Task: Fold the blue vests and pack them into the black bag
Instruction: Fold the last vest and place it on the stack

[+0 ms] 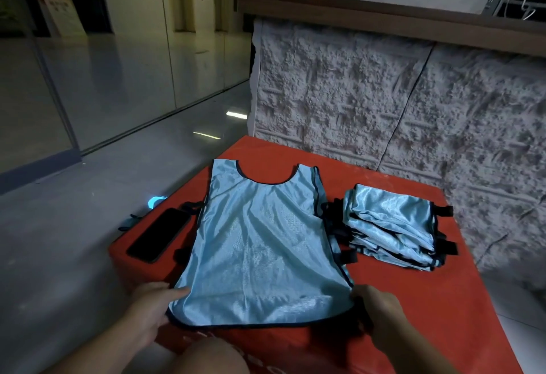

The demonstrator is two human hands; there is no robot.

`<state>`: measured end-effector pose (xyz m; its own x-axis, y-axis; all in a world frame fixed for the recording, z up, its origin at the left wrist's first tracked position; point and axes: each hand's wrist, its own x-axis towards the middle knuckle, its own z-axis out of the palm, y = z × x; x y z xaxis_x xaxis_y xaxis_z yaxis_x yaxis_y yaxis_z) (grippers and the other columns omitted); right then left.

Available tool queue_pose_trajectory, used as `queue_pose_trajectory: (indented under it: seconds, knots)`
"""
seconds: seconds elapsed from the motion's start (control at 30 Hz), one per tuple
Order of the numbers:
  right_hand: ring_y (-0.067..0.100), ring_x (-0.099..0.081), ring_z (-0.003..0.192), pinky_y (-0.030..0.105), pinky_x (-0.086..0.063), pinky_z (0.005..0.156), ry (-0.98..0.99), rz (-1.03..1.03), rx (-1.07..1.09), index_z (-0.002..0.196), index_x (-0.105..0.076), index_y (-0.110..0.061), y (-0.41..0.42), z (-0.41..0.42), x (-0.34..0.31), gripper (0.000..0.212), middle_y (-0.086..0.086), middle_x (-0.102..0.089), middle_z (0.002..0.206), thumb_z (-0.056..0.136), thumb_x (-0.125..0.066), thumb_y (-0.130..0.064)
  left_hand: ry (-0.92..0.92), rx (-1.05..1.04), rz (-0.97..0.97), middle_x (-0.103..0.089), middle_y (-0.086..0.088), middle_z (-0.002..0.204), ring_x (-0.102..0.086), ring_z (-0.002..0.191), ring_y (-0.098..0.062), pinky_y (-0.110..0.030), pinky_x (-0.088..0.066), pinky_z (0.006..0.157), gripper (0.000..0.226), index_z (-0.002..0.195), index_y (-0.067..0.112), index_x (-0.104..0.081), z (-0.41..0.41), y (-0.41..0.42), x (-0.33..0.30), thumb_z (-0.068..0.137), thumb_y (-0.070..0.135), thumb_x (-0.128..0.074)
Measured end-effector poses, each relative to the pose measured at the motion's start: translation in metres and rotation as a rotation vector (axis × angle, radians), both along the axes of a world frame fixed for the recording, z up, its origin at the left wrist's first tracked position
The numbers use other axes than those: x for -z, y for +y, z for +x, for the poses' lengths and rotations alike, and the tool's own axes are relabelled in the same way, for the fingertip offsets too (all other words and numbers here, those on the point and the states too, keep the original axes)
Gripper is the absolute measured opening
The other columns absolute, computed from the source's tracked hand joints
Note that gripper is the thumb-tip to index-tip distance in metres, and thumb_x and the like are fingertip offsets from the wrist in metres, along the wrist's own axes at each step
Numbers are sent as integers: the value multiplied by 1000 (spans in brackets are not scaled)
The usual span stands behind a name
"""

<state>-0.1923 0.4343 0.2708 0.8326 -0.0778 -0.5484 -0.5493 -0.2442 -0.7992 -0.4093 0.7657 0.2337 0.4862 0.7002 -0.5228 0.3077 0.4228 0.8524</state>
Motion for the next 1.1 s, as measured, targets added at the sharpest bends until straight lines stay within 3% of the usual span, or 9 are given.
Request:
queue_pose_trajectory:
  seconds: [0.2, 0.3, 0.43, 0.6, 0.73, 0.8, 0.93, 1.0, 1.1]
  knots:
    - [22, -46, 43, 26, -38, 42, -139, -135, -117, 75, -64, 13, 0, -2, 3, 6, 16, -51, 51, 70, -68, 11, 24, 26, 7, -75, -25, 98, -71, 92, -41, -49, -57, 81, 17, 102, -5, -67, -5, 9, 3, 86, -2, -73]
    - [31, -62, 47, 36, -55, 46, -254, -207, -186, 91, -66, -11, 5, -3, 6, 28, 17, -67, 61, 73, -64, 10, 45, 41, 67, -70, -18, 108, -70, 96, -39, -55, -58, 84, 33, 117, 12, -58, -6, 6, 6, 89, 5, -73]
    - [29, -68, 48, 34, -54, 39, -398, -328, -298, 94, -63, -18, 5, -6, 4, 24, 17, -70, 73, 82, -60, 3, 73, 166, 218, -66, -12, 107, -72, 85, -36, -42, -59, 57, 57, 117, 36, -50, -11, -2, 1, 80, 4, -80]
    - [17, -63, 41, 30, -53, 46, -452, -541, -471, 69, -68, -22, -4, -10, -5, 26, 3, -66, 54, 80, -60, 0, 135, 330, 371, -69, -16, 92, -65, 73, -28, -32, -50, 51, 20, 81, 20, -73, -16, -1, -3, 86, 1, -72]
    - [6, -56, 44, 26, -49, 53, -383, -594, -686, 61, -71, -21, -17, -11, -9, 24, -7, -61, 46, 77, -67, -4, 89, 274, 304, -75, -15, 96, -70, 82, -27, -29, -53, 50, 15, 89, 3, -78, -21, 5, -18, 90, -6, -66]
    - [1, -60, 55, 20, -46, 58, -423, -586, -826, 83, -74, -22, -19, -14, -16, 26, -7, -68, 63, 70, -61, -3, 58, 297, 281, -75, -18, 99, -73, 85, -32, -33, -59, 58, 27, 95, 0, -77, -26, 13, -25, 82, -17, -60]
    - [19, -60, 116, 16, -38, 90, -527, -817, -1084, 129, -65, -24, -19, -18, -31, 63, 1, -62, 120, 72, -50, 0, 109, 467, 504, -77, -6, 103, -74, 96, -25, -43, -57, 89, 59, 102, 13, -77, -40, 32, -27, 64, -28, -60]
    - [20, -60, 105, 20, -40, 86, -606, -868, -1080, 122, -67, -26, -16, -24, -40, 52, 1, -60, 111, 79, -54, 1, 93, 506, 664, -76, -2, 103, -74, 95, -18, -38, -59, 89, 57, 96, 19, -77, -45, 37, -23, 65, -28, -67]
    - [14, -53, 75, 30, -44, 71, -715, -901, -1021, 75, -60, -35, -21, -17, -31, 33, -6, -54, 85, 86, -56, -4, 108, 469, 970, -71, 8, 96, -71, 91, -15, -29, -55, 83, 61, 79, 38, -69, -50, 43, -16, 62, -21, -77]
